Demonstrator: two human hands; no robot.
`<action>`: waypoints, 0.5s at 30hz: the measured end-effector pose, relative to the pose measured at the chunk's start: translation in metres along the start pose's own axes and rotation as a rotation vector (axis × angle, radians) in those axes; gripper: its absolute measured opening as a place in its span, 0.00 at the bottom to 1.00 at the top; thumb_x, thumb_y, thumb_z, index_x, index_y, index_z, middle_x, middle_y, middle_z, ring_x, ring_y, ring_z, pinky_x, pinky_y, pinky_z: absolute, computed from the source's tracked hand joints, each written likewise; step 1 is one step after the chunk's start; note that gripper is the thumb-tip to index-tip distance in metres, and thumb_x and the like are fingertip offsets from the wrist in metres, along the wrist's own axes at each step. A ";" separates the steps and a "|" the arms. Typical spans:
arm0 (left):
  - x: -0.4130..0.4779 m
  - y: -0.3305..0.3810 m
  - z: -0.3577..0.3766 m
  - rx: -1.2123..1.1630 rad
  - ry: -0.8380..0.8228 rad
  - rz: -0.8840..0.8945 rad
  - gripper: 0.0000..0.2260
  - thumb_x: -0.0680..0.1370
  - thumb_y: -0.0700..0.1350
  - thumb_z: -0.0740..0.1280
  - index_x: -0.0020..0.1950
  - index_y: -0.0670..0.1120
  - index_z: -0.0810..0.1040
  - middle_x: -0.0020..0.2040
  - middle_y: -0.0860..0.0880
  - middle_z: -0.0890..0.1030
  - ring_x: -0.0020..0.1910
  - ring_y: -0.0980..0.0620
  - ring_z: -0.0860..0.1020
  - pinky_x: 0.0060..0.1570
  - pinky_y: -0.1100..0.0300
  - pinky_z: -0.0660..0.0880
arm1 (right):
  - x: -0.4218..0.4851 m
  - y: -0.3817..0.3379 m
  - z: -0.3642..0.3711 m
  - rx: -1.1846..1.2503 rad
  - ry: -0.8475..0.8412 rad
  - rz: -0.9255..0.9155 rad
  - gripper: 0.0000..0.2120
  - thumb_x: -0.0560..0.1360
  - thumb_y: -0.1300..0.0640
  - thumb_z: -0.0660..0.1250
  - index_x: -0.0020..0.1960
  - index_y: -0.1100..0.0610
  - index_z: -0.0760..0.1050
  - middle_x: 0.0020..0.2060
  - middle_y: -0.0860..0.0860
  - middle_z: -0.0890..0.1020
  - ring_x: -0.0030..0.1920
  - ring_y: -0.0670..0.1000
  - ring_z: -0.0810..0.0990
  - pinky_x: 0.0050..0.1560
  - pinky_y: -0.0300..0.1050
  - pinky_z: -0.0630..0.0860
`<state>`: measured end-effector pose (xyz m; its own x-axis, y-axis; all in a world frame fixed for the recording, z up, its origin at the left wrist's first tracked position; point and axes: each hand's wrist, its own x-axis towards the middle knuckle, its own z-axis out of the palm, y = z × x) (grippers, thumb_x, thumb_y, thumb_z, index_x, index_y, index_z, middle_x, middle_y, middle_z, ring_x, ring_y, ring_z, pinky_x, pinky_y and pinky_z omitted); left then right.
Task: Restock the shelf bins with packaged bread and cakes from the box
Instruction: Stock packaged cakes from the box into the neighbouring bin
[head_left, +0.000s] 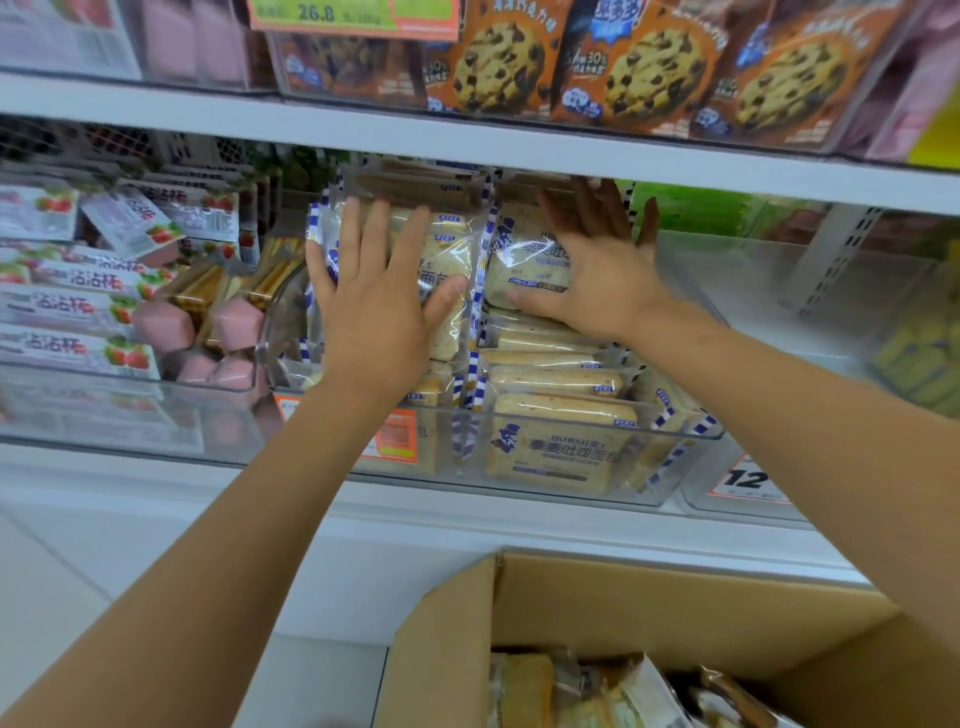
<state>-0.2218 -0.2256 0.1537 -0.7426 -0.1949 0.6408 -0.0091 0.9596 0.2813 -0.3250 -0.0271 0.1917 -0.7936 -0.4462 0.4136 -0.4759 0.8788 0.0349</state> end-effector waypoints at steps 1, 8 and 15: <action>0.000 0.001 -0.001 0.010 -0.020 -0.008 0.29 0.81 0.62 0.52 0.80 0.51 0.57 0.81 0.44 0.53 0.80 0.45 0.44 0.74 0.36 0.39 | -0.003 -0.002 -0.002 -0.022 -0.006 0.006 0.40 0.75 0.27 0.52 0.79 0.40 0.38 0.79 0.51 0.40 0.78 0.56 0.37 0.73 0.66 0.33; -0.015 0.022 -0.023 0.159 -0.179 -0.020 0.33 0.81 0.64 0.51 0.81 0.51 0.46 0.81 0.44 0.42 0.80 0.44 0.40 0.75 0.36 0.41 | -0.029 -0.019 -0.024 0.064 -0.005 -0.028 0.28 0.81 0.43 0.56 0.79 0.45 0.53 0.74 0.56 0.64 0.76 0.59 0.57 0.75 0.59 0.46; -0.109 0.086 -0.035 -0.071 -0.025 0.119 0.13 0.75 0.46 0.69 0.58 0.46 0.79 0.58 0.44 0.79 0.57 0.39 0.76 0.55 0.44 0.71 | -0.117 -0.016 -0.040 0.226 0.070 -0.117 0.11 0.74 0.59 0.66 0.54 0.59 0.81 0.54 0.57 0.78 0.60 0.59 0.73 0.65 0.55 0.69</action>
<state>-0.1183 -0.1286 0.1327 -0.7518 -0.0751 0.6551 0.1265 0.9586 0.2550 -0.2098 0.0176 0.1791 -0.7040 -0.5229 0.4807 -0.6416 0.7584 -0.1147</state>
